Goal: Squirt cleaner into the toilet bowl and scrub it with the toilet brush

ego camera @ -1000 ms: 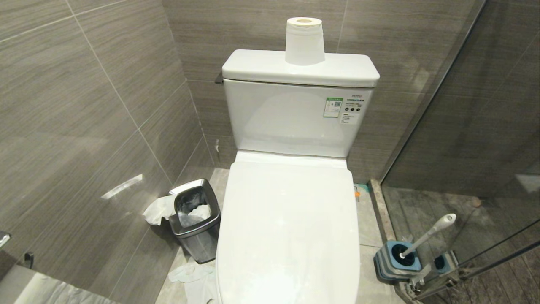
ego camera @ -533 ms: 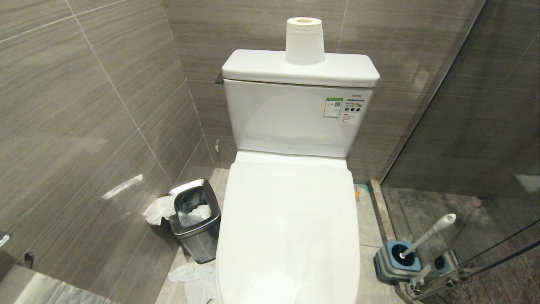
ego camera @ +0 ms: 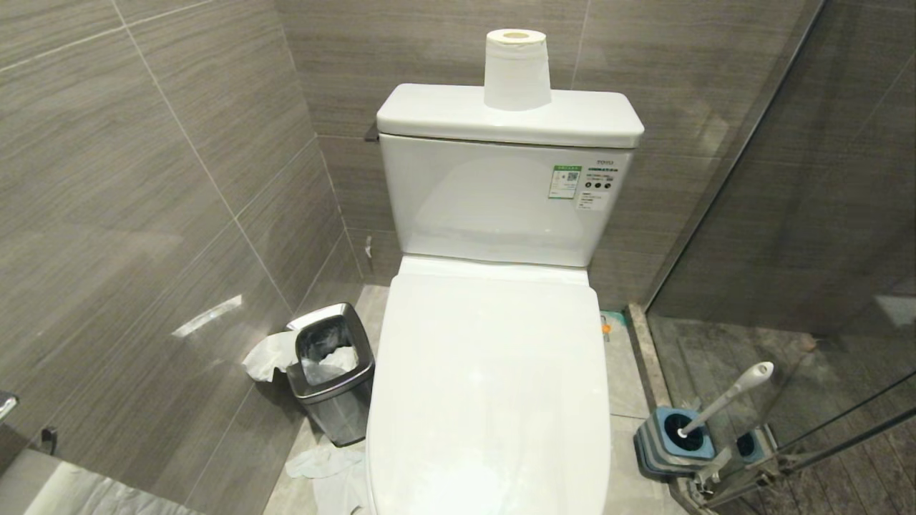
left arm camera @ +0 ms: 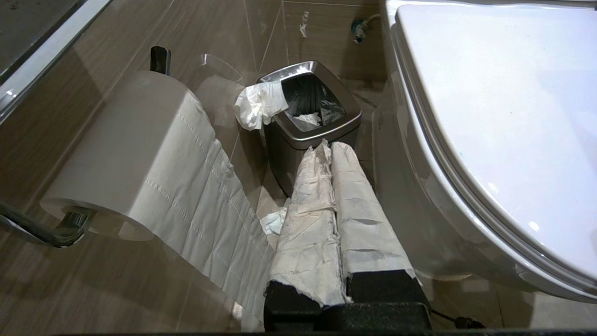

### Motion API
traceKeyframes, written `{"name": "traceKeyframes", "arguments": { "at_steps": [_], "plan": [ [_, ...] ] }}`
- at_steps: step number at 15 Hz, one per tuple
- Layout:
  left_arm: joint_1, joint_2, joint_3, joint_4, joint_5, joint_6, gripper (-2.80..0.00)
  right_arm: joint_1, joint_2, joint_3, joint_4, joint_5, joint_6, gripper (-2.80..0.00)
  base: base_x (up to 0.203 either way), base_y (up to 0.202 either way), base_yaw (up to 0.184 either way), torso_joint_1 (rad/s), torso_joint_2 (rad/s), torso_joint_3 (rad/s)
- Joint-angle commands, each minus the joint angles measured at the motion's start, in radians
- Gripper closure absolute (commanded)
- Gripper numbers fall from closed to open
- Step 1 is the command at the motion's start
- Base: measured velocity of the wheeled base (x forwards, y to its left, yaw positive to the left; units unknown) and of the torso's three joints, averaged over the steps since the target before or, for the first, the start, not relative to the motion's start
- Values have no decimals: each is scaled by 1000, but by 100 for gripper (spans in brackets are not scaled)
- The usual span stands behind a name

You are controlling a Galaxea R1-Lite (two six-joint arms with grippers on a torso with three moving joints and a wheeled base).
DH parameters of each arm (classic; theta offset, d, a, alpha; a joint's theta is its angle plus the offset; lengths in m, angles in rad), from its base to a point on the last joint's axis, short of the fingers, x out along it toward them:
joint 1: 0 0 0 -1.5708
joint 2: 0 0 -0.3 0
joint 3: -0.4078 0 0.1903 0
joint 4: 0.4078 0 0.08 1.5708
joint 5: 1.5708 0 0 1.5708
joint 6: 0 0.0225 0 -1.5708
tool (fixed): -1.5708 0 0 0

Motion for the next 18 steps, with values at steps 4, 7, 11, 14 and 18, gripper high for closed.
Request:
{"name": "traceKeyframes", "arguments": {
  "at_steps": [4,7,11,14,18],
  "plan": [
    [1,1,2,0,0,0,0,0,0,0,0,0,0,0,0,0,0,0,0,0],
    [0,1,2,0,0,0,0,0,0,0,0,0,0,0,0,0,0,0,0,0],
    [0,1,2,0,0,0,0,0,0,0,0,0,0,0,0,0,0,0,0,0],
    [0,1,2,0,0,0,0,0,0,0,0,0,0,0,0,0,0,0,0,0],
    [0,1,2,0,0,0,0,0,0,0,0,0,0,0,0,0,0,0,0,0]
  ]
}}
